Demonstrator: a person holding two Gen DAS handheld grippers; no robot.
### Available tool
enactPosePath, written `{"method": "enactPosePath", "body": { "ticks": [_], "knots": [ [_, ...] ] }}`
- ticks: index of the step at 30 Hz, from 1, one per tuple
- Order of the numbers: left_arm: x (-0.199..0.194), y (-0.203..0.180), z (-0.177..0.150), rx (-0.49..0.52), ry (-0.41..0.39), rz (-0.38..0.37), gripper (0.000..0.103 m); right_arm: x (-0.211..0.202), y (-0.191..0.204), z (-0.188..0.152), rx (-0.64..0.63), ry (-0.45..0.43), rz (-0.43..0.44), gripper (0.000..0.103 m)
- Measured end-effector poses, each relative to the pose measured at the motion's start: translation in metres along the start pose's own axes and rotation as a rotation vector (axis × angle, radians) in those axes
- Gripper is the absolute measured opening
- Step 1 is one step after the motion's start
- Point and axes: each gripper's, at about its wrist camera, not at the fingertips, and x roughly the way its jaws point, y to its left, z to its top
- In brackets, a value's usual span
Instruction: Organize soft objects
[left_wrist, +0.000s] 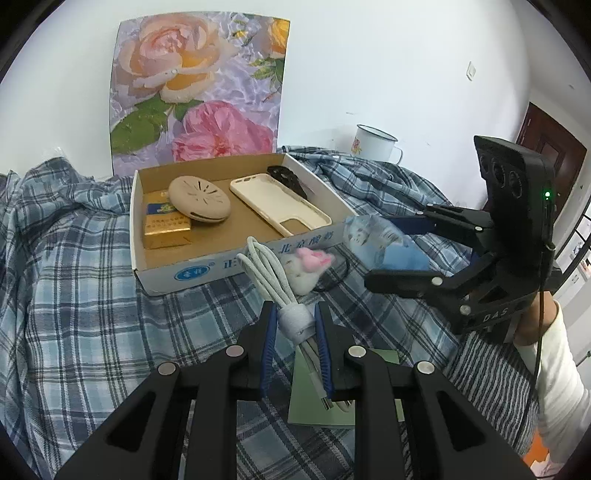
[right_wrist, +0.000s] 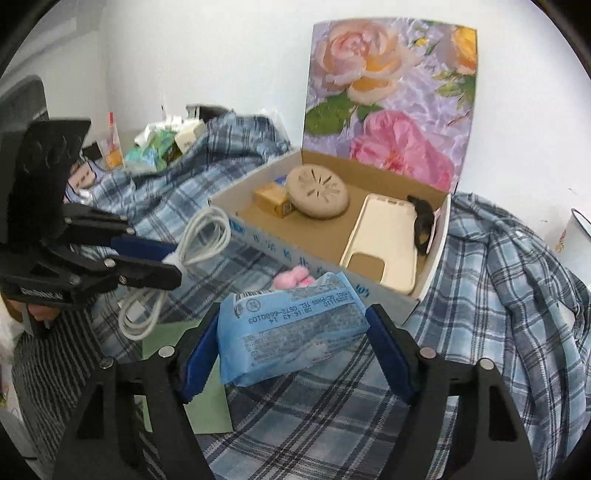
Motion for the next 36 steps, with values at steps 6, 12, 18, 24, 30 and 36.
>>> {"method": "enactPosePath", "body": {
  "ticks": [6,12,18,24,30,36],
  "knots": [
    [-0.008,0.000,0.003,-0.002,-0.027,0.000,0.022,-0.016,0.000,0.006,-0.001,-0.085,-0.005,0.075],
    [-0.020,-0.006,0.011,0.010,-0.059,0.004,0.022,-0.034,0.001,0.012,0.005,-0.159,-0.014,0.075],
    [-0.035,-0.009,0.026,0.017,-0.090,0.036,0.022,-0.057,0.011,0.027,-0.009,-0.214,-0.020,0.075],
    [-0.062,-0.010,0.047,0.021,-0.151,0.052,0.022,-0.078,0.017,0.045,-0.004,-0.237,-0.034,0.075],
    [-0.089,-0.014,0.070,0.030,-0.221,0.064,0.022,-0.103,0.020,0.065,0.003,-0.265,-0.071,0.075],
    [-0.113,-0.019,0.092,0.036,-0.295,0.068,0.022,-0.134,0.030,0.087,-0.029,-0.334,-0.086,0.075]
  ]
}}
